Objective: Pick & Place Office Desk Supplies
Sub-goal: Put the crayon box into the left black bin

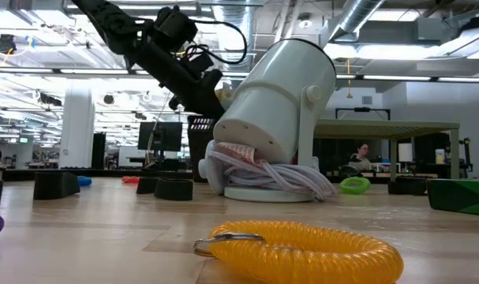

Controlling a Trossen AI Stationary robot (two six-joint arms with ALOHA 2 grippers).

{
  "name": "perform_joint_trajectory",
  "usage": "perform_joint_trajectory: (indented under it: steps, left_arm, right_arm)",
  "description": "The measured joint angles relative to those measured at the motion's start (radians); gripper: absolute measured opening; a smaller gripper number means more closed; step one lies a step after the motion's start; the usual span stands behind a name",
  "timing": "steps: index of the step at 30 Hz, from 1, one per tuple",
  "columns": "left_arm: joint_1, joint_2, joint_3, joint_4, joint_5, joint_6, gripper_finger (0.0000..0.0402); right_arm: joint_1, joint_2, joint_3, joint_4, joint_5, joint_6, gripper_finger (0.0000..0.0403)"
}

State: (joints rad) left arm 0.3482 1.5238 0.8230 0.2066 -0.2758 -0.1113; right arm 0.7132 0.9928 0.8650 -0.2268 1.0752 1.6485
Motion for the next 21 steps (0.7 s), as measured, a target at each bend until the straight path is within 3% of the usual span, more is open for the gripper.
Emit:
perform_joint_trajectory:
  steps: [10,16,21]
  left_arm:
    - [-0.171,0.000,0.000,-0.128,-0.344,-0.300,0.0106]
    - [-0.228,0.000,-0.009,-0.180,-0.438,-0.486,0.0106]
    - [-0.265,0.001,-0.094,-0.144,-0.449,-0.648,0.0106]
  right_arm:
    - [0.027,0.000,0.000,-0.001,0.008,-0.003,0.0230]
    - [0.026,0.000,0.000,-0.005,0.008,-0.005,0.0230]
    - [0.027,0.000,0.000,-0.009,0.003,-0.010,0.0230]
